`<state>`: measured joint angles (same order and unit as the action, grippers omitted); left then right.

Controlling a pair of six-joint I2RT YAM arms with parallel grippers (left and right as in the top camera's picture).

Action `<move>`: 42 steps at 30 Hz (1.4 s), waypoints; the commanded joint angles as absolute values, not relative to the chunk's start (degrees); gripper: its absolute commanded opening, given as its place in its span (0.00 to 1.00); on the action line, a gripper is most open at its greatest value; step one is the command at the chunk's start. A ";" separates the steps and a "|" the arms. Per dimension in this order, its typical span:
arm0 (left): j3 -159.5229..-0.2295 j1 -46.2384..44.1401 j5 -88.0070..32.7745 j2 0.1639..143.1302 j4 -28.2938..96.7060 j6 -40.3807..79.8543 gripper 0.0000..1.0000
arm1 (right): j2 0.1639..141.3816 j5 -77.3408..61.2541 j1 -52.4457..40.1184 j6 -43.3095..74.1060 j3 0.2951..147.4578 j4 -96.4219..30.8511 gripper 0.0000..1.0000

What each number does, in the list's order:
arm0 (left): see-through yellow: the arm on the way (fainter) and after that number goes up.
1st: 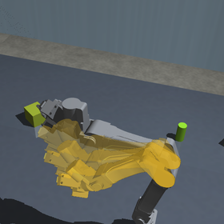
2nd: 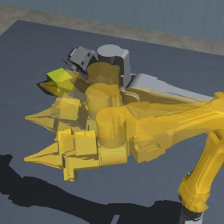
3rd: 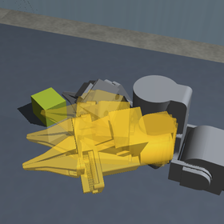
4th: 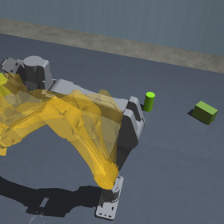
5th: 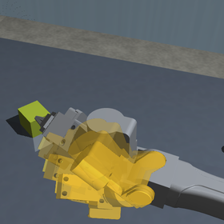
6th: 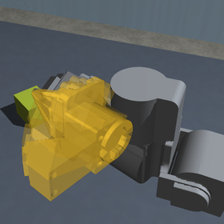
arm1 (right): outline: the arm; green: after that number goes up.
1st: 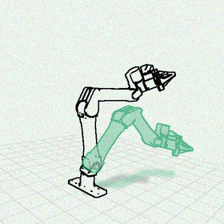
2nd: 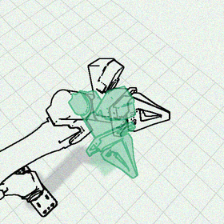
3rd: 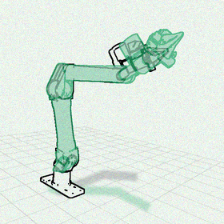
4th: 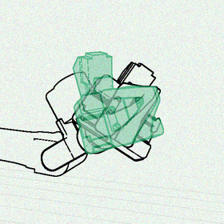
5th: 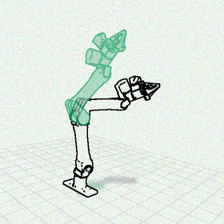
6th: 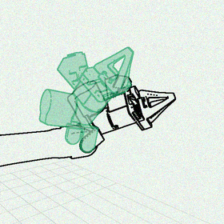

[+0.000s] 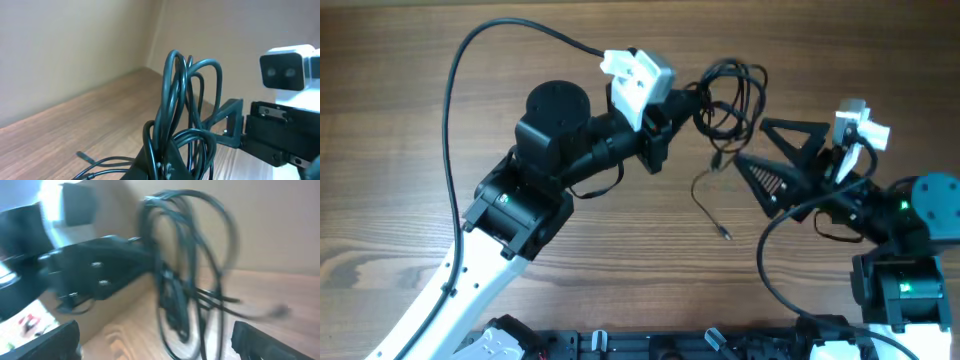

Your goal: Untangle cables

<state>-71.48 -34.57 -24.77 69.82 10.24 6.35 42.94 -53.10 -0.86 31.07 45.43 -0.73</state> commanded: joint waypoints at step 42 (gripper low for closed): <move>-72.23 -35.44 -39.62 69.67 1.45 10.74 0.04 | 52.18 -39.75 -0.78 24.84 45.43 -0.78 0.99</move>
<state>-71.48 -34.79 -37.06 69.84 2.13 11.44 51.81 -46.04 -0.86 26.48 45.41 -1.04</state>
